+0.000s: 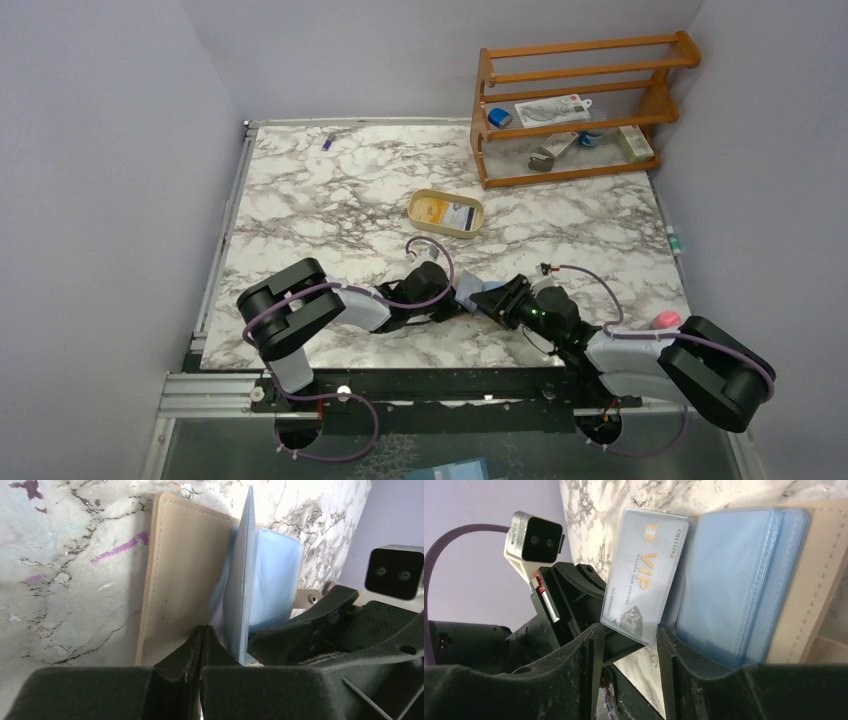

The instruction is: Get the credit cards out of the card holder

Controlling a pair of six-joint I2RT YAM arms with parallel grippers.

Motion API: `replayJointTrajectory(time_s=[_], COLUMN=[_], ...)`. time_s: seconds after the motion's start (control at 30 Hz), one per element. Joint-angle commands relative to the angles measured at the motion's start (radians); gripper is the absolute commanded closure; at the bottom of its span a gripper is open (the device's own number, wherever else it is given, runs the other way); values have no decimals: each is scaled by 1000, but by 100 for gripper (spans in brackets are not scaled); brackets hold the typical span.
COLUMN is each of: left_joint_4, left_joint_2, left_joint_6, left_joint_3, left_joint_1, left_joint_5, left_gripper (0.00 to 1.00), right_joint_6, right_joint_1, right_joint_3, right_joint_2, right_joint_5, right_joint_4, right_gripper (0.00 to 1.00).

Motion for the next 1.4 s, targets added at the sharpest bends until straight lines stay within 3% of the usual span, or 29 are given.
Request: replayJointTrajectory(time_s=[0.0,0.23,0.43,0.53,0.73,0.87,1.0,1.17,1.37], left_joint_4=[-213,-282,-286,-286,-293,-293,-270,-264,-275], left_joint_2=[30,1,5,3,-20,-28,-26,-20,-46], left_joint_6=[53,81,84,85,85,84,76,78,96], left_joint_3=[-21,2,12,12,1,-8,-23,-21,-22], left_joint_1=[-17,-32,-42,-43,-45,-45,-45,-45,-45], left_joint_5=[-45,-99,-109,-110,-125,-127,-116,-107,-122], left_gripper=[100,100,100,100,100,100,100,100,100], right_joint_6=[137,194,198,200,176,156,54,40,-50], right_joint_1=[8,8,8,8,8,7,6,6,7], right_joint_3=[-168,-133,-155,-148,-147,-158,-123,-59,-35], right_joint_2=[36,42,112,222,558,891,796,879,795], right_joint_5=[44,54,81,67,8,-9,-58,-134,-168], right_joint_4=[70,-8,134,203,556,991,931,1008,1003], right_gripper=[53,53,53,48,37,30,25,24,33])
